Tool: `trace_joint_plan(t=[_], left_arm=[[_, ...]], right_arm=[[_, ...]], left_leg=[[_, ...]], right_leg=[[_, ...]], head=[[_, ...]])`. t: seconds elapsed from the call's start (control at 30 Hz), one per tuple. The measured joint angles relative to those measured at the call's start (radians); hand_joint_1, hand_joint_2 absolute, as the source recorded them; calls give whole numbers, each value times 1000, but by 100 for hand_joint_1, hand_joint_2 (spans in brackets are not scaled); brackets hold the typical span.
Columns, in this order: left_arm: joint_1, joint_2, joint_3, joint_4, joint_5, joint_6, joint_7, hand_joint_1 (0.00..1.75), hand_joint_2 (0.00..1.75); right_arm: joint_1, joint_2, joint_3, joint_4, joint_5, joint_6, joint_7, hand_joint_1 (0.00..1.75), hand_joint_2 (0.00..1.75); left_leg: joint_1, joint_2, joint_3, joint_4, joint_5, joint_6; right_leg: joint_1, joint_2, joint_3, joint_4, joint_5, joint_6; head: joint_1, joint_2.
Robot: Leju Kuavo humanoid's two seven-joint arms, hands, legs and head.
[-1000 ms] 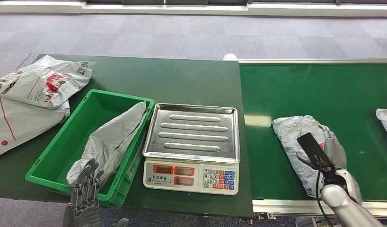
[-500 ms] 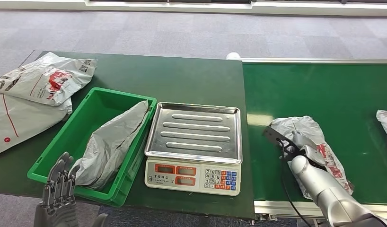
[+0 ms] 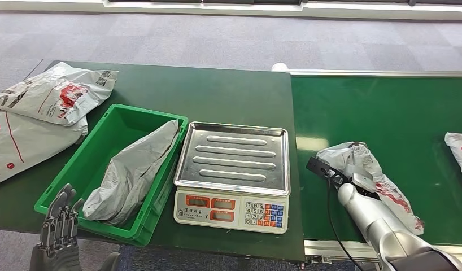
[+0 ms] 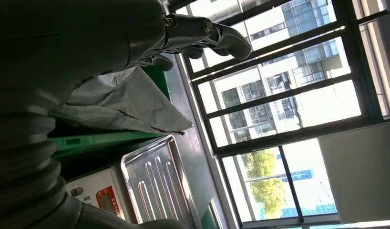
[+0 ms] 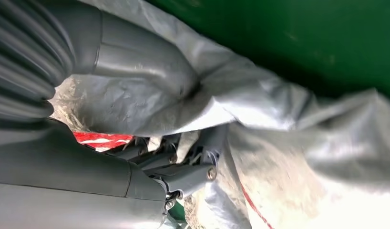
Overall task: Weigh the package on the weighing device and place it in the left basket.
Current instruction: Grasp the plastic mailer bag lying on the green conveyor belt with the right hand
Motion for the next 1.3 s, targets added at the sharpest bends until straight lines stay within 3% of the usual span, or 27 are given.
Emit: trace_joint_plan(t=[0.37, 0.5, 0.67, 0.87, 1.03, 1.3], left_arm=[[0, -12, 21, 0, -2, 2, -2, 0, 175], [0, -13, 21, 0, -2, 8, -3, 0, 175], [0, -29, 27, -4, -4, -14, -10, 0, 175], [0, -49, 43, -7, -10, -30, -20, 0, 175], [0, -60, 49, -8, -13, -33, -33, 0, 175], [-1, -70, 53, -8, -15, -34, -39, 0, 175]], right_arm=[[7, 7, -15, 0, 12, -4, 10, 175, 175], [29, 9, -50, -34, 83, -135, 79, 175, 175], [99, 9, -155, -220, 227, -312, 152, 175, 175], [173, 9, -279, -450, 278, -341, 143, 175, 175], [234, 17, -355, -600, 272, -447, 70, 175, 175], [291, 26, -420, -759, 258, -483, 32, 175, 175]], left_leg=[[0, 0, 0, 0, 0, 0], [0, -1, -1, 0, 0, 0], [0, -1, -2, 0, 0, 0], [0, -1, -2, 0, 0, 1], [0, -1, -3, 0, 0, 1], [0, -1, -3, 0, 0, 1]], right_leg=[[0, 0, -1, 0, 0, 0], [-1, -1, -1, 0, 0, 0], [-1, 0, -2, 0, 0, 0], [-1, 0, -2, 0, 0, 0], [-1, -1, -2, 0, 0, 0], [-1, -1, -3, 0, 0, 0]], head=[[0, 0], [0, 0], [0, 0], [0, 0], [0, 0], [0, 0]])
